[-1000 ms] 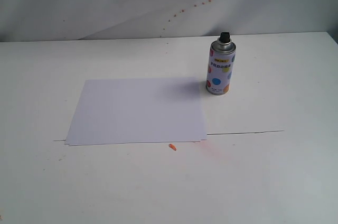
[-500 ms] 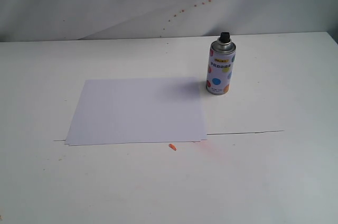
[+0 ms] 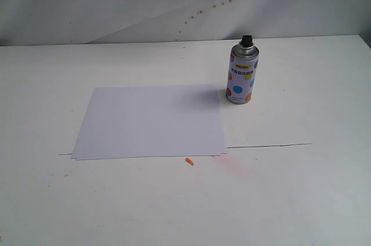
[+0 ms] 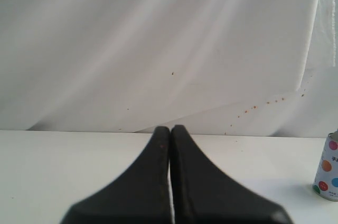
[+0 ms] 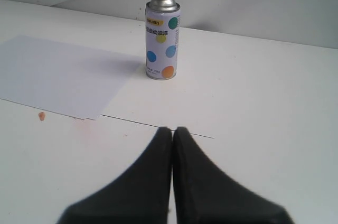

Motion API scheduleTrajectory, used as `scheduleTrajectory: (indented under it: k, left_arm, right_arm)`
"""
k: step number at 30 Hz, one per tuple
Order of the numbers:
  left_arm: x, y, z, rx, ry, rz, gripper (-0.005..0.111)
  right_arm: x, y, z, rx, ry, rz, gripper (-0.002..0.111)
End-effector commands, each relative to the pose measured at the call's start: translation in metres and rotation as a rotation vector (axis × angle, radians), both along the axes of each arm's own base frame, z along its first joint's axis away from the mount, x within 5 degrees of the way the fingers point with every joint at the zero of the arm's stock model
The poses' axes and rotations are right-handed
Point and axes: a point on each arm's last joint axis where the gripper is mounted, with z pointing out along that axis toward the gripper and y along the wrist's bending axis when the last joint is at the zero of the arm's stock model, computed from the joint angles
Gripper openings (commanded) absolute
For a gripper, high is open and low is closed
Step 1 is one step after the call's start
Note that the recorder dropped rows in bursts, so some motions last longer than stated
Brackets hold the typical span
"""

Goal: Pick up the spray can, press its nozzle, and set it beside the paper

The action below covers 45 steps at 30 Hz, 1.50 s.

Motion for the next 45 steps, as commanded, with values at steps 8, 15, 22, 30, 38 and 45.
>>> scheduleTrajectory:
  k: [8, 15, 22, 30, 38, 45]
  left_arm:
    - [0.000, 0.000, -0.002, 0.000, 0.004, -0.002, 0.000]
    - [0.000, 0.002, -0.002, 0.072, 0.002, 0.022, 0.000]
    - [0.000, 0.006, -0.012, 0.232, 0.099, 0.054, 0.000]
    - [0.012, 0.009, -0.044, 0.299, 0.110, 0.088, 0.000]
    - [0.016, 0.010, -0.078, 0.261, 0.207, 0.080, 0.000]
    - [0.016, 0.010, -0.079, 0.217, 0.217, 0.081, 0.000]
  right_arm:
    - [0.000, 0.000, -0.001, 0.008, -0.003, -0.009, 0.000]
    - [0.000, 0.000, -0.001, 0.008, -0.003, -0.009, 0.000]
    - [0.000, 0.000, -0.001, 0.008, -0.003, -0.009, 0.000]
    - [0.000, 0.000, -0.001, 0.008, -0.003, -0.009, 0.000]
    - [0.000, 0.000, -0.001, 0.008, -0.003, -0.009, 0.000]
    - [0.000, 0.000, -0.001, 0.008, -0.003, -0.009, 0.000]
